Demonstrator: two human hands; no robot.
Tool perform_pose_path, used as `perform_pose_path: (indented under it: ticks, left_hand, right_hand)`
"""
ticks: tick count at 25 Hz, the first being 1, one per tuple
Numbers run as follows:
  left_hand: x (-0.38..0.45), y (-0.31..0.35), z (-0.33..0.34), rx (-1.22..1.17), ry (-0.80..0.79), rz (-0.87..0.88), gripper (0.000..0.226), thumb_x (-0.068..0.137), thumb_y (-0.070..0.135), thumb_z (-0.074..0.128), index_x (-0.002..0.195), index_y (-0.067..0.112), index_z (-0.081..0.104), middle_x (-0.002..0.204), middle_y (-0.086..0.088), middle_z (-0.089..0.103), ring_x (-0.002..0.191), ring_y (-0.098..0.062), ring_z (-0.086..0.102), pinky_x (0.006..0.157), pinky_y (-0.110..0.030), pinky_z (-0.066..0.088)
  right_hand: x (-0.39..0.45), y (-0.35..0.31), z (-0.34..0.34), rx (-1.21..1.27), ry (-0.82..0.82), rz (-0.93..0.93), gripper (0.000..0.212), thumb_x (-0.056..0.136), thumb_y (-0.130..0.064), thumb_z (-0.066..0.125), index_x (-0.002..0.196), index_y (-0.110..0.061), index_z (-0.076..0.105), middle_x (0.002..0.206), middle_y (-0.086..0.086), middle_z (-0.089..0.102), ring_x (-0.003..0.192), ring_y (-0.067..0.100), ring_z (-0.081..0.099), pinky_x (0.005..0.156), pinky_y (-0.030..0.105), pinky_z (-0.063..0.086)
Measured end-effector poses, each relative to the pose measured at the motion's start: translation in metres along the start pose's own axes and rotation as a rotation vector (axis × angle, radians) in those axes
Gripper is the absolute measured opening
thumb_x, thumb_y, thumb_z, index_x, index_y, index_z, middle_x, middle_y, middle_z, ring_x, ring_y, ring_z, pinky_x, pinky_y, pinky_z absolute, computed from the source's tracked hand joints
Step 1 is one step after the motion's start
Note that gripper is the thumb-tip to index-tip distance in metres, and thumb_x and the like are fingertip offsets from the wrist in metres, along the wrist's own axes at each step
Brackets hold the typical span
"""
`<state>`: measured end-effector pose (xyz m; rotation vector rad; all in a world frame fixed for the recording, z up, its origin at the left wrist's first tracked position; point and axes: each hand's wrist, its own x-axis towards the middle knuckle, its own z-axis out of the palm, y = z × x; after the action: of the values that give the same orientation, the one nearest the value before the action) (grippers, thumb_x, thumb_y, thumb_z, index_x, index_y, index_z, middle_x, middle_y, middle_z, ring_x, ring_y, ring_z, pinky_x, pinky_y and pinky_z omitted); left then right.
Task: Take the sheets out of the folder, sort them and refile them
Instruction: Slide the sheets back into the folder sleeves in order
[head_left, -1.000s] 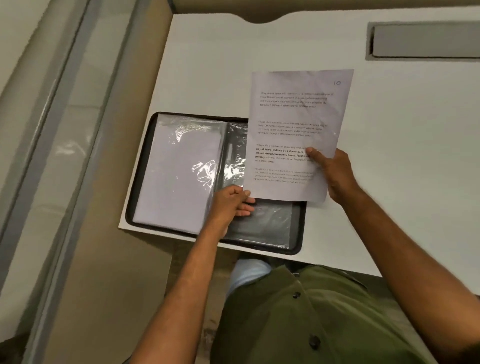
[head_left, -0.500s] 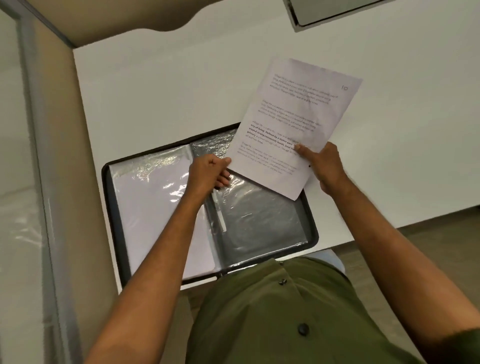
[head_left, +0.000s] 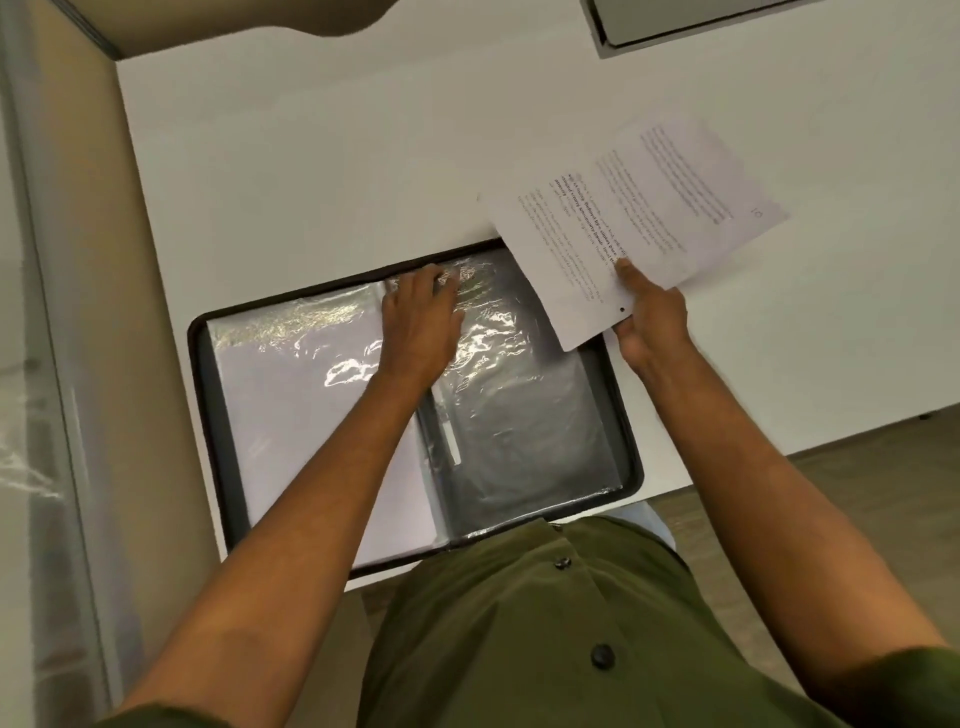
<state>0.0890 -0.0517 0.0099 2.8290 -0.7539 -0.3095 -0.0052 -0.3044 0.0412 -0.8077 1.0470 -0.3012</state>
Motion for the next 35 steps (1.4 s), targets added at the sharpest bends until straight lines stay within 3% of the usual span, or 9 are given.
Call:
perform_pose_path:
  ticks: [4, 7, 13, 16, 18, 22, 29, 35]
  left_hand:
    - [-0.006, -0.003, 0.007, -0.107, 0.15, 0.008, 0.022, 0.095, 0.026, 0.068, 0.116, 0.022, 0.071, 0.13, -0.001, 0.06, 0.122, -0.027, 0.051, 0.1, -0.045, 0.037]
    - [0.0, -0.005, 0.004, -0.115, 0.146, 0.027, 0.007, 0.091, 0.024, 0.067, 0.095, 0.029, 0.067, 0.106, 0.011, 0.062, 0.109, -0.017, 0.055, 0.102, -0.039, 0.028]
    - [0.015, -0.002, -0.022, -0.195, -0.014, 0.072, 0.019, 0.084, 0.011, 0.06, 0.078, 0.027, 0.05, 0.081, 0.012, 0.052, 0.089, -0.016, 0.052, 0.093, -0.039, 0.026]
    - [0.024, -0.004, -0.028, -0.231, -0.112, 0.108, 0.017, 0.079, 0.013, 0.059, 0.081, 0.027, 0.049, 0.082, 0.011, 0.051, 0.092, -0.017, 0.051, 0.089, -0.038, 0.023]
    - [0.031, -0.006, -0.031, -0.272, -0.157, 0.101, 0.017, 0.079, 0.022, 0.063, 0.092, 0.027, 0.053, 0.092, 0.01, 0.055, 0.098, -0.017, 0.049, 0.091, -0.038, 0.023]
    - [0.042, -0.006, -0.035, -0.395, -0.178, 0.01, 0.039, 0.079, 0.046, 0.059, 0.115, 0.03, 0.055, 0.104, 0.009, 0.057, 0.105, -0.015, 0.046, 0.099, -0.043, 0.028]
    - [0.053, -0.008, -0.034, -0.278, -0.111, 0.02, 0.007, 0.094, 0.031, 0.06, 0.098, 0.026, 0.062, 0.103, 0.005, 0.052, 0.113, -0.022, 0.047, 0.103, -0.044, 0.025]
    - [0.051, -0.006, -0.028, -0.269, 0.003, 0.074, 0.009, 0.101, 0.029, 0.063, 0.1, 0.022, 0.069, 0.101, 0.002, 0.067, 0.102, -0.022, 0.057, 0.099, -0.041, 0.035]
  right_hand:
    - [0.003, 0.005, 0.008, 0.058, -0.005, 0.054, 0.049, 0.094, 0.0, 0.073, 0.14, -0.009, 0.059, 0.126, 0.011, 0.074, 0.11, 0.027, 0.075, 0.096, 0.051, 0.06]
    - [0.004, 0.001, 0.017, 0.086, -0.025, 0.052, 0.045, 0.094, 0.002, 0.071, 0.136, -0.009, 0.061, 0.127, 0.013, 0.073, 0.113, 0.029, 0.073, 0.098, 0.053, 0.058]
    - [0.011, -0.016, 0.037, 0.096, -0.079, 0.042, 0.024, 0.096, 0.001, 0.068, 0.113, -0.017, 0.067, 0.128, 0.013, 0.073, 0.114, 0.031, 0.072, 0.096, 0.053, 0.059]
    - [0.016, -0.017, 0.044, 0.101, -0.093, 0.04, 0.026, 0.096, 0.001, 0.068, 0.117, -0.016, 0.066, 0.131, 0.014, 0.071, 0.116, 0.032, 0.072, 0.094, 0.051, 0.061]
    - [0.019, -0.015, 0.047, 0.111, -0.103, 0.045, 0.031, 0.096, 0.001, 0.068, 0.123, -0.014, 0.065, 0.133, 0.015, 0.07, 0.116, 0.032, 0.071, 0.095, 0.051, 0.06]
    - [0.024, -0.014, 0.053, 0.105, -0.132, 0.032, 0.036, 0.097, 0.0, 0.068, 0.128, -0.016, 0.062, 0.133, 0.014, 0.07, 0.117, 0.032, 0.071, 0.098, 0.054, 0.058]
    - [0.038, -0.021, 0.076, 0.12, -0.154, 0.048, 0.04, 0.1, -0.002, 0.064, 0.139, -0.012, 0.057, 0.131, 0.016, 0.071, 0.118, 0.034, 0.07, 0.096, 0.055, 0.059]
    - [0.064, -0.022, 0.101, 0.08, -0.126, 0.077, 0.037, 0.099, -0.005, 0.068, 0.135, -0.003, 0.061, 0.128, 0.019, 0.071, 0.118, 0.034, 0.07, 0.09, 0.051, 0.062]
